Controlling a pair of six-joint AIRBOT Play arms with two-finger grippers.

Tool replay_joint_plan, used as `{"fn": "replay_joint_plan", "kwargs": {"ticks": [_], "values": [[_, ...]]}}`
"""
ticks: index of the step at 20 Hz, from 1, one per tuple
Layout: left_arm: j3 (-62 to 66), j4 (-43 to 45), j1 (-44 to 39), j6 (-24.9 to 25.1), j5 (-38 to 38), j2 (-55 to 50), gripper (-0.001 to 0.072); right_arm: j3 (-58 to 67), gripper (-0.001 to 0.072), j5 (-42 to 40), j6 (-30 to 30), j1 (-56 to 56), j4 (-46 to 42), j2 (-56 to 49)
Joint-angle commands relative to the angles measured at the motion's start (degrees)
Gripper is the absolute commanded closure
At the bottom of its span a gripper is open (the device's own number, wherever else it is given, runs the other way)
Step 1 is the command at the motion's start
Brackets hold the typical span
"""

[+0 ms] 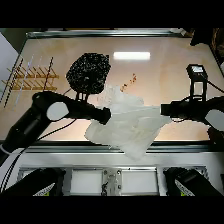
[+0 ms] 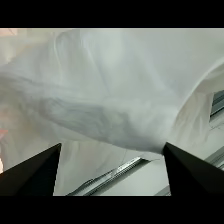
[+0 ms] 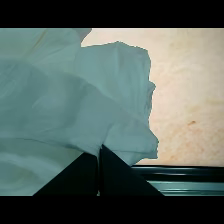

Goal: Fold the clothes and pants, and hang the long-sleeved shirts on hangers.

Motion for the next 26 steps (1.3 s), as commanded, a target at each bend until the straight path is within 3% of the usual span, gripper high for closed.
{"fn": "replay_joint_plan", "kwargs": {"ticks": [1, 6, 10, 14, 17, 23, 26], "values": [[0.00, -3.06, 5.16, 1.22, 0.13, 3.61, 0.0016, 0.00, 0.0703, 0.02, -0.02, 0.04, 0.22, -0.02], [0.00, -3.19, 17.09, 4.15, 0.00, 6.21, 0.0016, 0.00, 0.0703, 0.00, -0.02, 0.04, 0.20, -0.02], [0.00, -2.97, 19.56, 8.87, -0.87, 6.08, 0.0016, 0.00, 0.0703, -0.02, 0.00, 0.04, 0.20, -0.02], [0.02, 5.40, 22.60, 10.82, 1.90, 3.45, 0.0016, 0.00, 0.0703, 0.00, -0.02, 0.02, 0.20, -0.04], [0.02, 7.85, 31.06, 12.31, 5.20, -2.93, 0.0015, 0.00, 0.0703, -0.02, -0.02, 0.04, 0.20, -0.04], [2.05, 10.21, 45.35, 15.72, 19.50, -20.59, 0.0016, 0.00, 0.0703, -0.02, -0.02, 0.04, 0.20, -0.02], [10.23, 16.85, 47.25, 15.43, 18.64, -30.56, 0.0016, 0.00, 0.0703, -0.02, 0.00, 0.04, 0.20, -0.04]]}}
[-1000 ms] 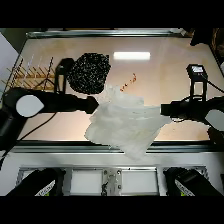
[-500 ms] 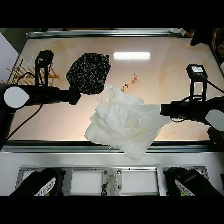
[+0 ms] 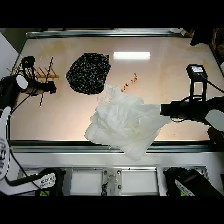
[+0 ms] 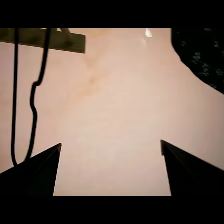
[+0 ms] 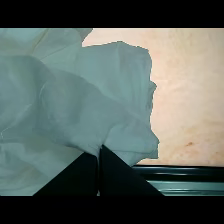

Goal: Fold the clothes and pants, and hang the long-sleeved shirts on hangers.

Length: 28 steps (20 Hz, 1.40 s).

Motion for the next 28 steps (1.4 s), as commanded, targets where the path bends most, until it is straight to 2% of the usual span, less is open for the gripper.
{"fn": "replay_joint_plan", "kwargs": {"ticks": [1, 5, 10, 21, 22, 23, 24, 25, 26, 27, 28], "values": [[8.33, 7.41, 3.28, 0.39, 1.27, -11.87, 0.0016, 0.00, 0.0703, 0.00, 0.02, 0.04, 0.02, -0.04], [16.26, 16.85, 3.02, -0.24, -3.10, -21.81, 0.0017, 0.00, 0.0703, 0.00, 0.02, 0.02, 0.02, -0.04], [21.31, 20.61, 2.86, -1.77, -7.28, -28.87, 0.0017, 0.00, 0.0704, 0.00, 0.00, 0.04, 0.02, -0.04], [21.24, 20.44, 2.93, -2.80, -8.92, -30.95, 0.0030, 0.00, 0.0703, 0.00, 0.00, 0.04, 0.02, -0.04], [21.24, 20.46, 2.91, -2.78, -9.42, -30.93, 0.0192, 0.00, 0.0703, 0.00, 0.00, 0.04, 0.02, -0.04], [21.24, 20.46, 2.93, -2.75, -9.75, -30.93, 0.0276, 0.00, 0.0704, 0.00, 0.00, 0.04, 0.02, -0.04], [21.24, 20.46, 2.93, -2.78, -9.99, -30.93, 0.0278, 0.00, 0.0703, 0.02, 0.02, 0.02, 0.02, -0.04], [21.24, 20.50, 2.93, -2.78, -10.21, -30.93, 0.0317, 0.00, 0.0703, 0.00, 0.02, 0.04, 0.02, -0.04], [21.24, 20.50, 2.93, -2.75, -10.49, -30.93, 0.0489, 0.00, 0.0704, 0.00, 0.00, 0.04, 0.02, -0.04], [21.24, 20.48, 2.93, -2.75, -10.60, -30.93, 0.0574, 0.00, 0.0704, 0.00, 0.00, 0.04, 0.02, -0.04], [21.24, 20.48, 2.91, -2.75, -10.62, -30.93, 0.0593, 0.00, 0.0703, 0.00, 0.02, 0.04, 0.02, -0.04]]}}
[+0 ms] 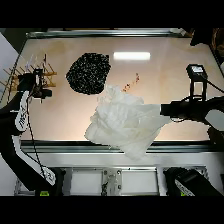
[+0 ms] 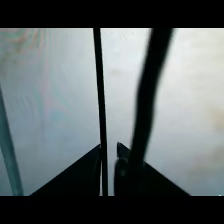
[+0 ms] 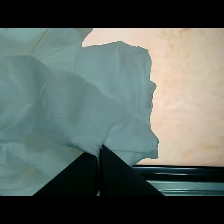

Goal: Fold the clothes and pants, and hang the long-sleeved shirts on hangers.

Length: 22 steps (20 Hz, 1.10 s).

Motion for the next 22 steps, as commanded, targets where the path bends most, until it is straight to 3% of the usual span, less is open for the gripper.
{"fn": "replay_joint_plan", "kwargs": {"ticks": [1, 2, 3, 9, 22], "values": [[0.07, -0.35, -0.02, 0.07, -0.48, 0.02, 0.0594, 0.00, 0.0703, 0.00, 0.00, 0.02, 0.00, -0.02], [0.07, -0.33, 0.00, 0.07, -0.52, 0.04, 0.0612, 0.00, 0.0703, 0.00, 0.00, 0.02, 0.00, -0.02], [0.09, -0.33, 0.00, 0.15, -0.61, 0.09, 0.0697, 0.00, 0.0704, 0.00, 0.02, 0.04, 0.00, -0.02], [0.13, -0.33, -0.02, 0.15, -1.49, 1.38, 0.0697, 0.00, 0.0703, 0.00, 0.02, 0.04, 0.00, -0.02], [0.11, -0.76, -5.53, 2.89, -2.67, 14.75, 0.0697, 0.00, 0.0704, 0.00, 0.00, 0.02, 0.00, 0.00]]}}
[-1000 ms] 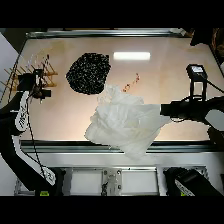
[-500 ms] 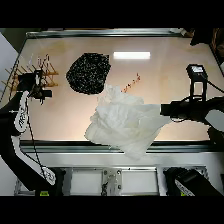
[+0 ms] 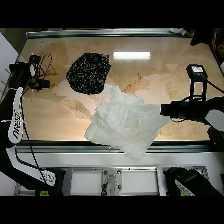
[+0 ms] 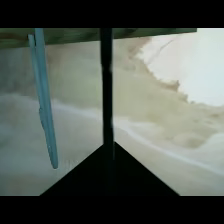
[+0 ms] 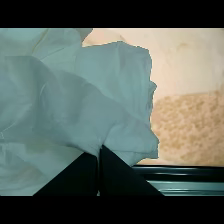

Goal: Fold the clothes and pants, and hang the long-sleeved shirts on hangers.

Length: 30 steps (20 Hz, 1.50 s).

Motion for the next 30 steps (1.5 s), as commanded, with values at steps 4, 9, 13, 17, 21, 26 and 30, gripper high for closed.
{"fn": "replay_joint_plan", "kwargs": {"ticks": [4, 9, 13, 17, 21, 26, 30], "values": [[0.04, -0.04, -1.09, 0.68, -0.17, 3.67, 0.0698, 0.00, 0.0703, 0.02, 0.00, 0.04, 0.00, 0.00], [0.04, -0.09, -1.11, 0.66, 0.39, 5.33, 0.0698, 0.00, 0.0703, 0.02, 0.02, 0.04, 0.00, -0.02], [0.02, -0.22, -1.60, 0.70, 0.44, 5.70, 0.0698, 0.00, 0.0704, 0.00, 0.00, 0.04, 0.00, 0.00], [0.02, -0.26, -3.80, 1.07, 0.28, 7.93, 0.0698, 0.00, 0.0703, 0.00, 0.02, 0.04, 0.00, -0.02], [0.02, -4.24, -4.44, 2.36, -1.66, 9.86, 0.0698, 0.00, 0.0703, 0.02, 0.00, 0.02, 0.00, -0.02], [-8.57, -6.10, -4.42, 1.79, 4.74, 14.01, 0.0699, 0.00, 0.0703, 0.02, 0.00, 0.02, 0.00, 0.00], [-17.81, -6.25, -4.22, 1.64, 10.67, 20.26, 0.0698, 0.00, 0.0703, 0.00, 0.02, 0.02, 0.00, -0.02]]}}
